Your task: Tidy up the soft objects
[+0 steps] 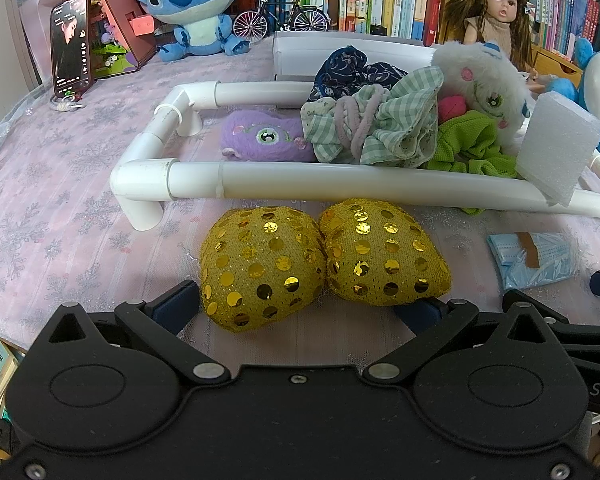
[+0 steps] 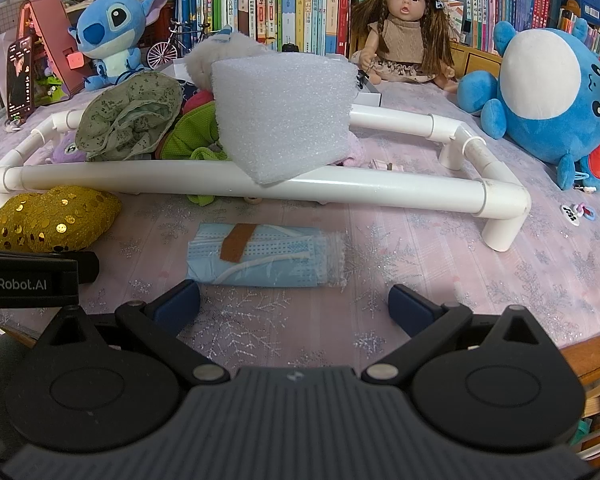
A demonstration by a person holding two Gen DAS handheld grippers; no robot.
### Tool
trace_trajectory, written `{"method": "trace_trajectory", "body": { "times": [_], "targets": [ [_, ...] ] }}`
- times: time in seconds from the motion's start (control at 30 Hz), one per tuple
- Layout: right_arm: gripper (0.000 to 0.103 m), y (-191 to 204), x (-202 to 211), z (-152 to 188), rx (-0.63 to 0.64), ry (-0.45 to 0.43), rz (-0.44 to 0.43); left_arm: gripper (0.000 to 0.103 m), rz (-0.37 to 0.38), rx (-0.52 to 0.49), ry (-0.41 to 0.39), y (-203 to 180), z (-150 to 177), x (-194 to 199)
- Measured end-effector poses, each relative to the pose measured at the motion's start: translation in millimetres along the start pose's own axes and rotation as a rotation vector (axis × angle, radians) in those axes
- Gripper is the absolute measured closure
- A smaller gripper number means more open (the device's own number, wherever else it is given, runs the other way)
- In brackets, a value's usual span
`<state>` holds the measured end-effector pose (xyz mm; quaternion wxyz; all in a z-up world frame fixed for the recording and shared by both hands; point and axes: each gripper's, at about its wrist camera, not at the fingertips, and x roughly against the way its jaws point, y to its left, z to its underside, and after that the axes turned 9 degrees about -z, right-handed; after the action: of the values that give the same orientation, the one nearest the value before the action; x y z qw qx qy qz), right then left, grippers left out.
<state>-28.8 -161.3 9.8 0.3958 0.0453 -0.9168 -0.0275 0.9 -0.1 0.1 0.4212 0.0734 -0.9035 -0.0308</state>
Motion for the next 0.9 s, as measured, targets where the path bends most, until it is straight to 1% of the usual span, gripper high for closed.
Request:
{"method": "trace_trajectory", "body": {
  "times": [0.5, 0.6, 0.8, 0.9],
  "targets": [
    [0.000, 0, 4, 1, 0.004, -0.010, -0.001, 0.000, 0.000, 0.000, -0.006, -1, 1, 4],
    [0.000, 1, 3, 2, 0.006, -0.018, -0.001, 0.000, 0.006, -0.002, -0.017, 1, 2, 4],
    [0.000, 0, 3, 7, 0.011, -0.057, -0.006, 0.000, 0.026, -0.027, -0.036, 3, 5, 3],
    [0.000, 0, 2, 13, 0.006, -0.111, 0.003, 0.000, 0.044, -0.046, -0.056, 6, 8, 3]
  ]
}}
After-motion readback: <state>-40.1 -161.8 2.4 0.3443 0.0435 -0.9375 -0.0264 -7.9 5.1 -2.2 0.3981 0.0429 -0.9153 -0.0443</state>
